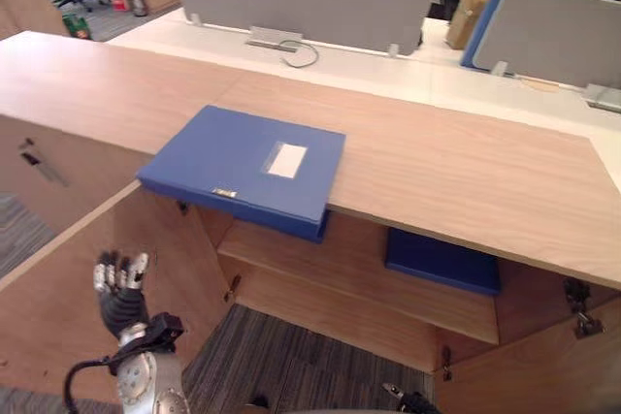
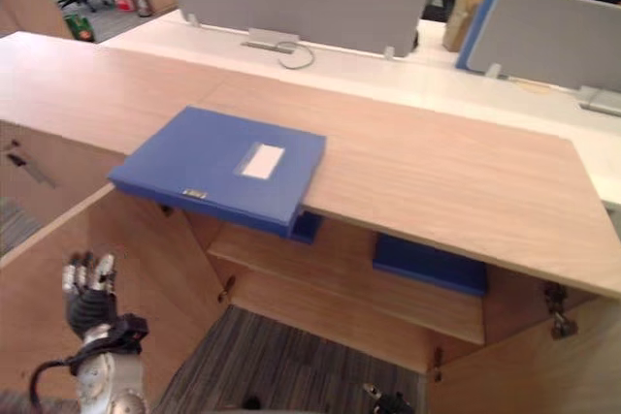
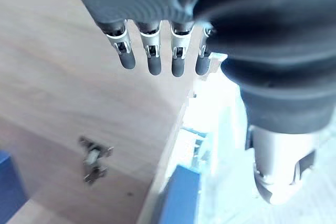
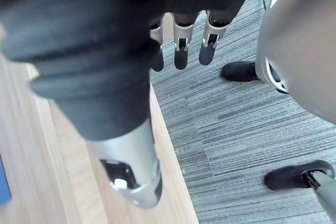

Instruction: Walk over to the cabinet, pick up the folder, carry it to the office cabinet, place the folder inside the office cabinet, then close the office cabinet door

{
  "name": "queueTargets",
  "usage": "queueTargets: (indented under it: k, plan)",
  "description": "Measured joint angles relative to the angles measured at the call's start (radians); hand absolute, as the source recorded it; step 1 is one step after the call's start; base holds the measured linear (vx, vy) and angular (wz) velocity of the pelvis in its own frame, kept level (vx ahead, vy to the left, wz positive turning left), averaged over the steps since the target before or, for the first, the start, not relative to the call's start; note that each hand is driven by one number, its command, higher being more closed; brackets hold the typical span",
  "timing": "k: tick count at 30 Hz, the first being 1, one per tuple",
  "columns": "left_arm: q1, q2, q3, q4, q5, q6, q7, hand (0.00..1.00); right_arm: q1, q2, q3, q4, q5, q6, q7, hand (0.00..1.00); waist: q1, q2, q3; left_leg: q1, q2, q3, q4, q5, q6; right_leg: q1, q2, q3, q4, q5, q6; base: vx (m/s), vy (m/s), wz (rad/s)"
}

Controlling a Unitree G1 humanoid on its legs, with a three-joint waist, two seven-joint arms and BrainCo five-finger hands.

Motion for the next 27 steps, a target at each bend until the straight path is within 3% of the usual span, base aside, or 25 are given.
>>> queueTargets:
  k: [3,5,8,12,19,21,27]
  plan:
    - [0.003,-0.001,0.048,-0.138,0.175,0.002,0.089,0.0,-0.002,0.013,0.037,-0.001,0.021,0.0,0.0,0.0,0.018,-0.014,-0.006,-0.028,-0.006,-0.029,0.004,0.005,0.004,-0.002,-0.001,-0.037,0.002,-0.002,0.002,-0.06,-0.008,0.4]
    - [-0.001,-0.001,0.104,-0.222,0.384,0.027,0.19,0.0,-0.005,0.03,0.041,-0.002,0.041,0.0,0.002,0.0,0.026,-0.022,-0.012,-0.043,-0.013,-0.049,0.007,0.011,0.006,-0.002,-0.003,-0.058,0.002,-0.002,0.002,-0.03,-0.005,0.24]
    - [-0.004,0.0,0.137,-0.302,0.567,0.055,0.285,0.0,-0.006,0.035,0.026,-0.008,0.045,-0.004,0.0,0.0,0.034,-0.025,-0.015,-0.047,-0.02,-0.058,0.009,0.019,0.003,-0.001,-0.005,-0.062,0.001,-0.002,0.002,0.0,0.002,0.12]
    - [-0.038,0.008,0.116,-0.363,0.806,0.063,0.357,0.0,-0.005,0.036,0.014,-0.008,0.045,-0.017,-0.001,0.0,0.034,-0.024,-0.018,-0.059,-0.023,-0.061,0.018,0.019,0.004,-0.008,-0.007,-0.064,0.0,-0.002,0.002,0.01,0.004,0.02]
    - [-0.051,0.111,0.0,-0.365,1.106,0.066,0.377,0.0,-0.004,0.035,-0.082,-0.007,0.033,-0.038,-0.009,0.0,0.023,-0.015,-0.027,-0.059,-0.022,-0.049,0.009,0.022,0.009,-0.028,0.003,-0.047,-0.005,-0.001,0.001,0.01,0.003,-0.07]
    - [-0.067,0.143,-0.049,-0.338,1.21,0.087,0.39,0.0,-0.003,0.028,-0.098,0.006,0.027,-0.038,-0.009,0.0,0.025,-0.012,-0.036,-0.056,-0.017,-0.04,-0.016,0.035,0.007,-0.04,0.007,-0.03,-0.011,0.002,-0.003,0.0,-0.011,-0.17]
    - [-0.104,0.231,-0.175,-0.241,1.341,0.09,0.355,0.0,-0.004,0.0,-0.139,0.052,-0.006,-0.041,-0.009,0.0,0.021,0.006,-0.047,-0.04,-0.014,-0.021,-0.021,0.04,0.011,-0.039,0.008,-0.009,-0.015,0.002,-0.004,0.02,0.001,-0.1]
